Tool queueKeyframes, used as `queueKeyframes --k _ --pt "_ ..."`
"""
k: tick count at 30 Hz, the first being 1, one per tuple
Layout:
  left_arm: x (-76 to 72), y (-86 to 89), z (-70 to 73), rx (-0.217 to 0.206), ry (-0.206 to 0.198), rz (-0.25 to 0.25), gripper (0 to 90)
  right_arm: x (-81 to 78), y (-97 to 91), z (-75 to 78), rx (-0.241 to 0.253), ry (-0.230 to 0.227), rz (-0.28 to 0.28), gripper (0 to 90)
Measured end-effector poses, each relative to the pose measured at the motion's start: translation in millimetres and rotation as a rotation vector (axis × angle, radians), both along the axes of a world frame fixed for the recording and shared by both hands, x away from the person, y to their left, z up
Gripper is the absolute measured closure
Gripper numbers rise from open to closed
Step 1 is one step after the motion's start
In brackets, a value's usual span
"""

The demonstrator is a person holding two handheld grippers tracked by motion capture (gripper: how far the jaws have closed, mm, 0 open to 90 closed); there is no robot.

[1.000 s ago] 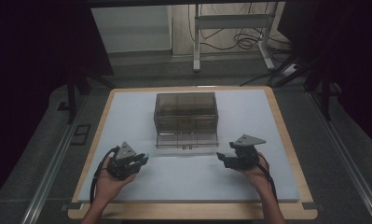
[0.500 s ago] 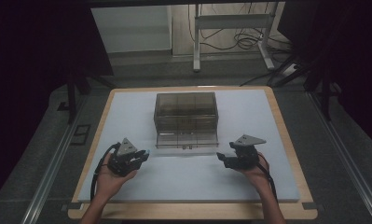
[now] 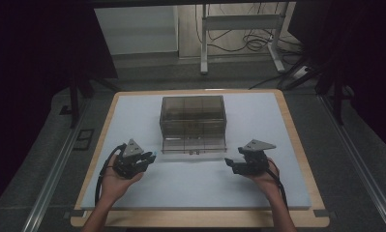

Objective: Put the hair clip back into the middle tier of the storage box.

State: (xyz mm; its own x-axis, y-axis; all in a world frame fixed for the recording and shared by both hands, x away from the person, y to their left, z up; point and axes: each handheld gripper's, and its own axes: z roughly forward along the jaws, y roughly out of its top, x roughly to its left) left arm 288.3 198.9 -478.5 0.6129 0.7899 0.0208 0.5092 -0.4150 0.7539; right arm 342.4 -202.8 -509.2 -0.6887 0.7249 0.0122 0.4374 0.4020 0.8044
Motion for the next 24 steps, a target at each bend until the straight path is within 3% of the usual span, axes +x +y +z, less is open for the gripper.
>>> queueKeyframes --k 24 --pt "15.9 -5.0 1.4 0.004 0.002 -0.005 77.4 0.3 0.1 -1.0 -0.003 0.003 -0.001 28.1"
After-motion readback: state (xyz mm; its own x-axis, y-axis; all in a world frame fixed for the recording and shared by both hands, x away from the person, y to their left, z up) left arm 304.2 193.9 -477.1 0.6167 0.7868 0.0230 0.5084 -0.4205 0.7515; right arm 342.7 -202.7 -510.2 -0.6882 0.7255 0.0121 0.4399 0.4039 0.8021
